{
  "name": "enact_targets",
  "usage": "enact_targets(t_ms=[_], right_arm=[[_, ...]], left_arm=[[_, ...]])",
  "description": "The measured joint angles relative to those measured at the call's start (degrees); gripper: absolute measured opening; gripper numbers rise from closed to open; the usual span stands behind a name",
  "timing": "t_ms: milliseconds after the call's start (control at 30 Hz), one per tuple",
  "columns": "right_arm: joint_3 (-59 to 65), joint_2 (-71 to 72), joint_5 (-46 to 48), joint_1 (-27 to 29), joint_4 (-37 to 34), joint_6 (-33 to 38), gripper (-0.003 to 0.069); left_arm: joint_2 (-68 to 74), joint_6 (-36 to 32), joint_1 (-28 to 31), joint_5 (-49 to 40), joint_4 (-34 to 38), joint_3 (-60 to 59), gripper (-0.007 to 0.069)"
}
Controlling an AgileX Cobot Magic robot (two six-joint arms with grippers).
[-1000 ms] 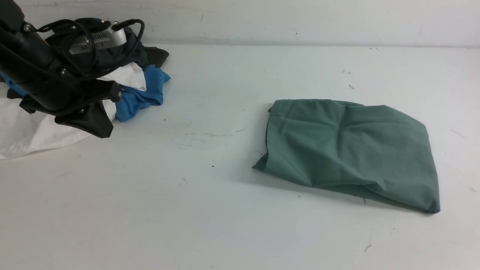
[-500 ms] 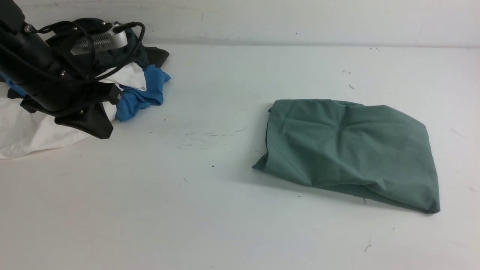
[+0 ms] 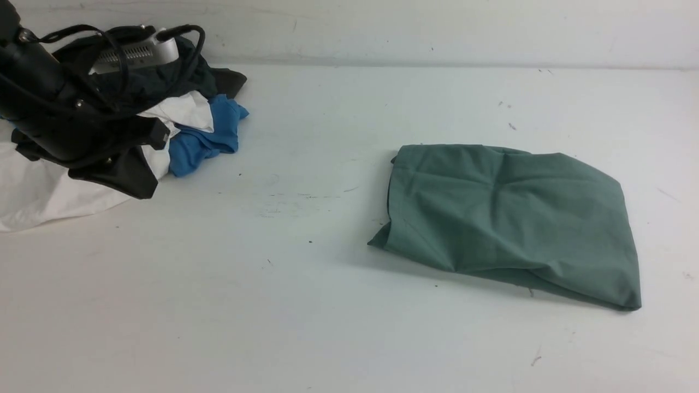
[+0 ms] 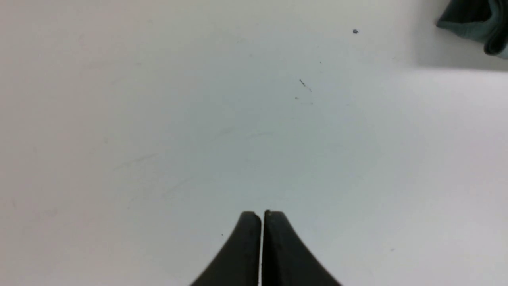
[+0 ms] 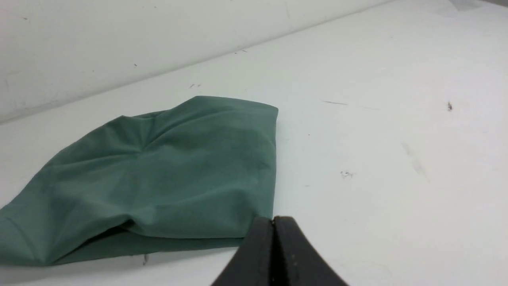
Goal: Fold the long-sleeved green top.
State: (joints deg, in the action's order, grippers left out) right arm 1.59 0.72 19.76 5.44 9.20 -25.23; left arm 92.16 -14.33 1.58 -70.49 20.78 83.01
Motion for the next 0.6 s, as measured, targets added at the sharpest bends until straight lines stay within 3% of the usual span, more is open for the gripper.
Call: enact_targets(t_ms=[300,433,600], right_arm=[[-0.1,0.0,0.3,-0.3,-2.6,0.0,-0.0015],[-0.1,0.0,0.4,-0.3,-2.6,0.0,-0.0015],[-0.1,0.0,0.4,-0.3,-2.6,0.8,-0.0015]], left_arm=[[-15.2,0.0,0.0,-0.1,-1.9,-7.0,-0.0003],[-24.7,-0.2,0.0,0.1,-2.3,-17.6,-0.0003],[-36.4,-0.1,0.0,8.6,-1.6,-32.8,-0.0003]])
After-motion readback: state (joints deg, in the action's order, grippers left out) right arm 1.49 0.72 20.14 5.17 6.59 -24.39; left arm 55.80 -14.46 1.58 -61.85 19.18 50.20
